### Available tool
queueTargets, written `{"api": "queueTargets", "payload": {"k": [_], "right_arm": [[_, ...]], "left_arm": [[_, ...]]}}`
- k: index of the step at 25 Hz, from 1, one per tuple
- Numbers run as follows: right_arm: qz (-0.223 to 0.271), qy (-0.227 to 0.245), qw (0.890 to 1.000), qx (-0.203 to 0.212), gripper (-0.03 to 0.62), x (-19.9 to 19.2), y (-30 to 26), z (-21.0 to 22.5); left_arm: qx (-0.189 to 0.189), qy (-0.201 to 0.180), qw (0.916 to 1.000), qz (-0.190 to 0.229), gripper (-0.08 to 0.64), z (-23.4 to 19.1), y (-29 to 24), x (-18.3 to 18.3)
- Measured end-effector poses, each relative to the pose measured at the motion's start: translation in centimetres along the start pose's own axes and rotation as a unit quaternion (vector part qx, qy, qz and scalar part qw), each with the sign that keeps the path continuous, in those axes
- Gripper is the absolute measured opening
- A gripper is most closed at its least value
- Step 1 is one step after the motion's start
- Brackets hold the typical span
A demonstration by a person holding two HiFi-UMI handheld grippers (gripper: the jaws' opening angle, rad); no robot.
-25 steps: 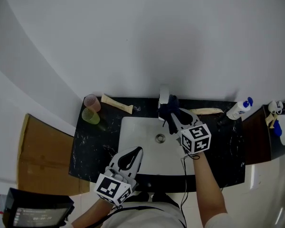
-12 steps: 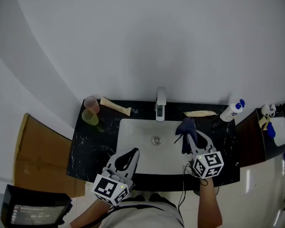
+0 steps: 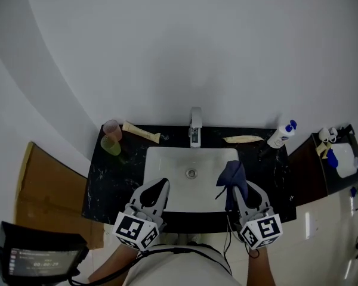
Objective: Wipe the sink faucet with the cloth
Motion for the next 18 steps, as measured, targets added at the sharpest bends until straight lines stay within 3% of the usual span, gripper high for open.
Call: {"api": "queueTargets", "payload": {"k": [3,18], "right_arm": [[-0.004,0.022,1.000,0.000,0.086,-0.1,-0.2,-0.8],[0.009,0.030,1.000,-0.004,0.086,0.7,0.2,-1.4]], "left_arm": [[-0.004,-0.002,1.0000,0.007,-0.002,0.0,0.1,-0.5],[0.004,-0.007,0.9998,0.016,-0.002,0.3,1.4,0.1]]}}
Point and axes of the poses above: the fingertips, and each gripper's own axes: y backward along the fingers, z to its right, x out of its top, the point moved 4 cm from there along y, backward along the fingers, and after that the axes turned 6 degrees about x, right-handed, at the moved point
